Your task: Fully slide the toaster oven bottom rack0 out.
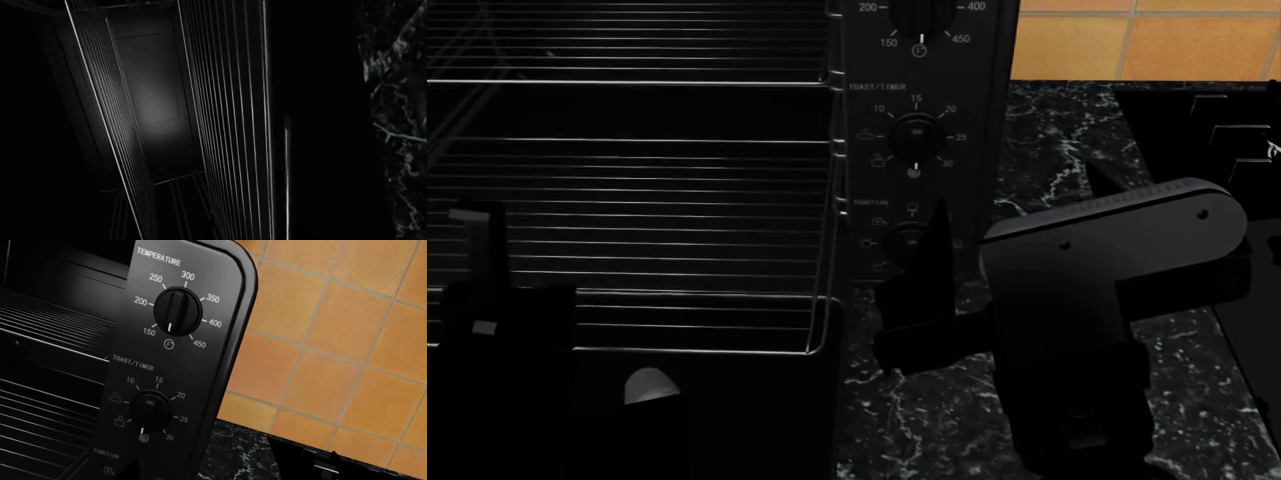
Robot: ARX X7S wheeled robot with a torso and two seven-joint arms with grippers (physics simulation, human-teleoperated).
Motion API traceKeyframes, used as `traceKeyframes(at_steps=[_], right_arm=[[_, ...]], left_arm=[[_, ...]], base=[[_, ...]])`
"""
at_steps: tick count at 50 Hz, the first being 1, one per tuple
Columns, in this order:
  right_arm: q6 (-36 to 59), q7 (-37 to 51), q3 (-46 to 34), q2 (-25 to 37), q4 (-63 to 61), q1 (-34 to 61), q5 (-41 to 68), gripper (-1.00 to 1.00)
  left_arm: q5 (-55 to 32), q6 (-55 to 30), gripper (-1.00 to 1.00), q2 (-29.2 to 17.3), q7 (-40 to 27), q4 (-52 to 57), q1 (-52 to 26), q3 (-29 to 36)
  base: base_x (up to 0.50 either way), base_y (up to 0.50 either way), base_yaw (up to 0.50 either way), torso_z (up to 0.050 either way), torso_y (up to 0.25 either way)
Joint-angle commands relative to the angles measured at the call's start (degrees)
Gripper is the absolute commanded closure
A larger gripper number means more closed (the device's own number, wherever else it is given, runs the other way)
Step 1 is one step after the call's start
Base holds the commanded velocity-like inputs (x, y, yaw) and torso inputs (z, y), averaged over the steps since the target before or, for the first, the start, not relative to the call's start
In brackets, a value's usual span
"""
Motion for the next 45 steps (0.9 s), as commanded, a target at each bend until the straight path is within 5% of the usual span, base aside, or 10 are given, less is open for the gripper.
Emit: traceKeyframes(at_steps=[1,9,18,19,34,45], right_arm=[[0.8,-0.3,0.4,0.0,-1.3,-0.1,0.3,-1.0],[1.5,-0.3,0.4,0.0,-2.7,-0.3,0.5,-1.0],[2.0,-0.1,0.3,0.1,-3.4,-0.4,0.7,-1.0],[1.9,-0.1,0.3,0.1,-3.3,-0.4,0.7,-1.0],[2.8,-0.1,0.7,0.4,-4.4,-0.2,1.0,-1.0],[5.7,0.0,0.0,0.7,-9.1,-0.4,1.1,-1.0]], left_arm=[[11.0,8.8,1.0,6.8,-0.2,18.9,20.3,-9.1],[14.4,25.5,1.0,14.6,-0.3,25.6,32.1,-19.4],[14.6,31.5,1.0,17.2,-0.7,27.5,35.7,-22.6],[14.5,32.1,-1.0,17.6,-0.5,27.8,35.7,-23.1],[16.5,39.7,-1.0,22.5,-0.1,30.8,37.6,-26.1],[37.7,32.1,-1.0,22.5,-0.1,30.8,40.7,-7.0]], base=[[-0.02,0.0,0.01,0.0,0.0],[-0.02,0.0,0.01,-0.009,0.0],[-0.03,0.0,0.01,-0.011,0.001],[-0.03,0.0,0.01,-0.012,0.01],[-0.02,0.0,0.01,-0.008,0.001],[0.0,0.0,0.0,0.0,0.0]])
